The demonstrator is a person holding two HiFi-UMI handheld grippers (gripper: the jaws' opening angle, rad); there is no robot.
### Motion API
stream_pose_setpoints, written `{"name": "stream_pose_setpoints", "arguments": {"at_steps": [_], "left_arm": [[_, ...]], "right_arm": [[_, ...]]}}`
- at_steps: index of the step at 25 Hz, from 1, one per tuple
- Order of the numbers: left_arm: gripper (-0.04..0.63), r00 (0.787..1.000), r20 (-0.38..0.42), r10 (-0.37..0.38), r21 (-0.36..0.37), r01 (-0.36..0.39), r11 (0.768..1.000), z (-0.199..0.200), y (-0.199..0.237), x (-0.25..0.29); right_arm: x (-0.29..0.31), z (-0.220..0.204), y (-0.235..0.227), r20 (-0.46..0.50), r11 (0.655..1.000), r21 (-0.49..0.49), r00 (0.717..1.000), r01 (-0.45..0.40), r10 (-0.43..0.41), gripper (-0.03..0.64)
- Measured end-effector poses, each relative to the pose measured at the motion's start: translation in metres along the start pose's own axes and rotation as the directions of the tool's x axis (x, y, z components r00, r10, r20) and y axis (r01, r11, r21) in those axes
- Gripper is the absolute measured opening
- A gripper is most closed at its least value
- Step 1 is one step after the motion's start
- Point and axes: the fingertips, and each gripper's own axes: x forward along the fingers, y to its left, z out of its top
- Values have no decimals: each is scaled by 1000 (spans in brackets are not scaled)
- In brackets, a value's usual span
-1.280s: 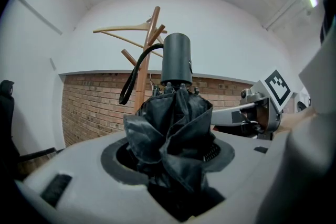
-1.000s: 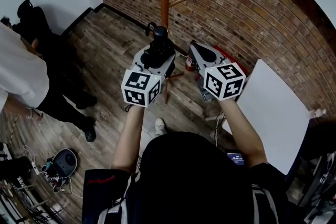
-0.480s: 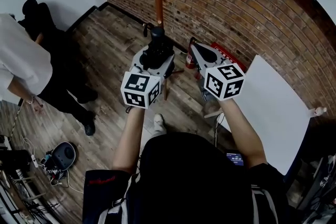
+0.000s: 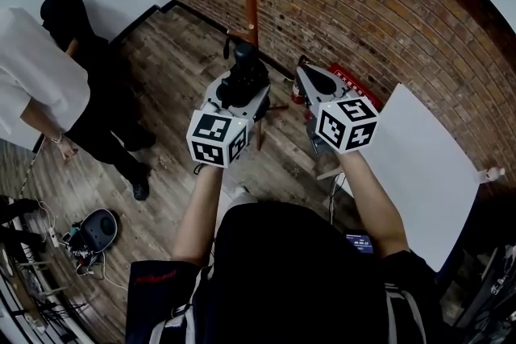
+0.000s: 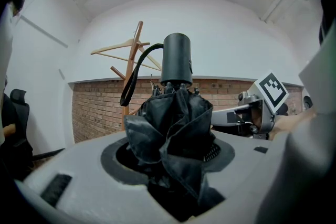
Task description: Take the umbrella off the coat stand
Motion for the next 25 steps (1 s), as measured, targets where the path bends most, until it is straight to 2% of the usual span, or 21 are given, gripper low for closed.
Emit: {"name": "stream_pose_setpoints", "arguments": {"at_steps": [7,18,25], "left_arm": [[262,1000,8,-2,4,2,1000,3,13,-9],[262,999,16,-47,3,47,999,14,35,-24],[262,998,-8,-66,1,66,998,7,49,-41]], "right_arm": [[6,7,13,22,1000,-11,1000,13,-12,29],[19,17,43,51,998,-51,998,30,-27,28],[32,10,62,44,998,-41,998,41,-40,28]]}}
